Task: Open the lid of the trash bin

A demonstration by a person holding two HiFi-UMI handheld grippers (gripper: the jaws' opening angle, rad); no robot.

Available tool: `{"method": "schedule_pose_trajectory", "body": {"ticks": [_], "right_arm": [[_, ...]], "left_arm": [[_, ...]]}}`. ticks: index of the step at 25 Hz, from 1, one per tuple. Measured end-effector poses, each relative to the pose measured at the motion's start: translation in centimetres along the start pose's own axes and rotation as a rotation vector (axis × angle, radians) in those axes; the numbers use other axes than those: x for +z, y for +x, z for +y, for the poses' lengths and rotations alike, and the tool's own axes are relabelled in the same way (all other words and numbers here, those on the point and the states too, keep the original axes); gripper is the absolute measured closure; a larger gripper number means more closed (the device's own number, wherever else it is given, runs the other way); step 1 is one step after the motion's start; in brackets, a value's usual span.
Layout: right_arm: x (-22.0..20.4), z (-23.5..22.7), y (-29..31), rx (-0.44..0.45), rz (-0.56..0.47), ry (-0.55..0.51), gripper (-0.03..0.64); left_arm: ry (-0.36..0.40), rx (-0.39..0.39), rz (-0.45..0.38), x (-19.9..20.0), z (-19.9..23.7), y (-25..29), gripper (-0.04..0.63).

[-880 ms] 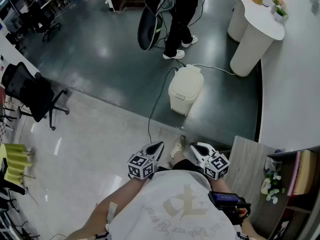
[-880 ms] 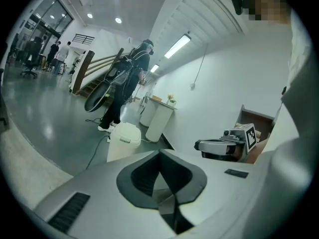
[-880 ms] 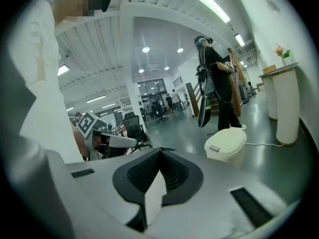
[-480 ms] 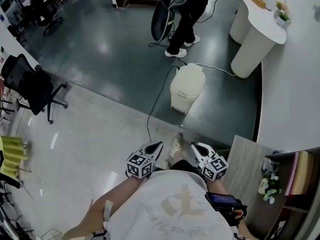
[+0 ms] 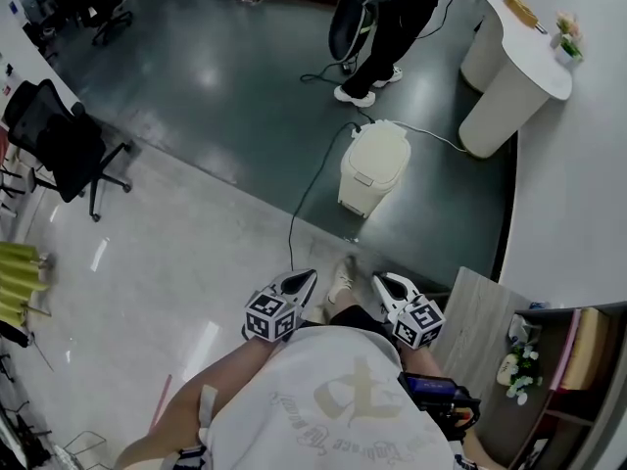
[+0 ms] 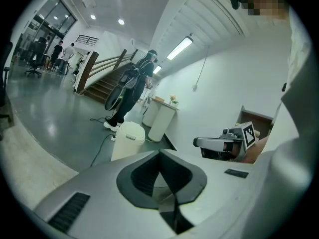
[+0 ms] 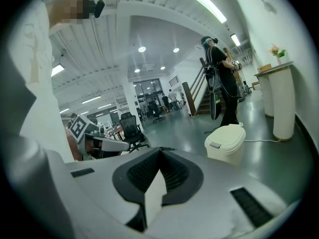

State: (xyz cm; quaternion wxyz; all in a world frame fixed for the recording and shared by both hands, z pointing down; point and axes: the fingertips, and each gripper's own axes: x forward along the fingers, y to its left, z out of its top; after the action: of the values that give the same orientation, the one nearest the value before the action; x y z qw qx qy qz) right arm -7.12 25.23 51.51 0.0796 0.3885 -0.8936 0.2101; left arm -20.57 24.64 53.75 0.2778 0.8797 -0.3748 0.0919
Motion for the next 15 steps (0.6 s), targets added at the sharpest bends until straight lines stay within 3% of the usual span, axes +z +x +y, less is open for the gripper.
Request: {"method": "schedule_pose_trajectory", "body": {"ticks": [15], "right_arm": [[0.0,-0.3,3.0,0.031,0.03,0.013,0.611]], "left_arm": [[-0.024,0.048,0.002,0.6,2.8,-0.5,0.581]]}}
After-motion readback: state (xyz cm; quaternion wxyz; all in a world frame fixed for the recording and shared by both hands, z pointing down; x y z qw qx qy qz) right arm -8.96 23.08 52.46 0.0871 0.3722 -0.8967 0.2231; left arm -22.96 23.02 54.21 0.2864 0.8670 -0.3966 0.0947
